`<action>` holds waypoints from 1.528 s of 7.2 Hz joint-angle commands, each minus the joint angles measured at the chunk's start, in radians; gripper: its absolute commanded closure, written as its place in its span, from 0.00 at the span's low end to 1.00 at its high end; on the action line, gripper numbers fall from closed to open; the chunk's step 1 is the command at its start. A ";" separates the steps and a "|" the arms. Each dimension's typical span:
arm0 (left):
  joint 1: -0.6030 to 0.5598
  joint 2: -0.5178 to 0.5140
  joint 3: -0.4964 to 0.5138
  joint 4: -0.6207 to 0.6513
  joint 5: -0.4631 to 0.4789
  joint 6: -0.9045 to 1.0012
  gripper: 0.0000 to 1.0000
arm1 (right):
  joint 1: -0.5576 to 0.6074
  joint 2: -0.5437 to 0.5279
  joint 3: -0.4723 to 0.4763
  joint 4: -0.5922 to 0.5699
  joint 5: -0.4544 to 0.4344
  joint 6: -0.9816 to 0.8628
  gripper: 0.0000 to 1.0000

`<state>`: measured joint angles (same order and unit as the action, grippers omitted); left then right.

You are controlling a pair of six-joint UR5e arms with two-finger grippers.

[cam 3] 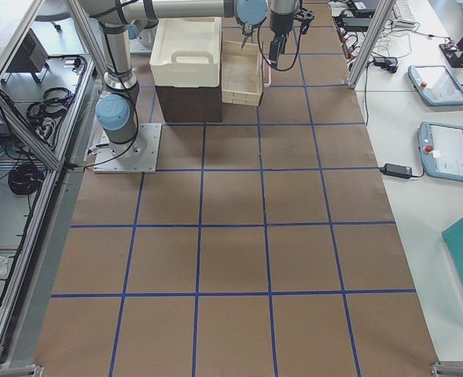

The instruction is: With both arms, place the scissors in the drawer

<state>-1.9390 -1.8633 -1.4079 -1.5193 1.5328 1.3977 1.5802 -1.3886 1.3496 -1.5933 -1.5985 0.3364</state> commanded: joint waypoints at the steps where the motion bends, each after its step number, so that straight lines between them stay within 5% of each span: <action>1: -0.059 -0.028 0.026 -0.002 0.003 -0.031 1.00 | 0.001 -0.065 0.048 0.006 0.094 -0.216 0.00; 8: -0.104 -0.076 -0.017 0.048 0.010 -0.058 1.00 | 0.001 -0.093 0.060 0.045 0.069 -0.234 0.00; 11: -0.106 -0.077 -0.029 0.051 0.003 -0.068 1.00 | 0.003 -0.095 0.062 0.102 -0.018 -0.234 0.00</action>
<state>-2.0439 -1.9402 -1.4337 -1.4698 1.5389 1.3341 1.5817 -1.4829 1.4110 -1.5112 -1.5947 0.1017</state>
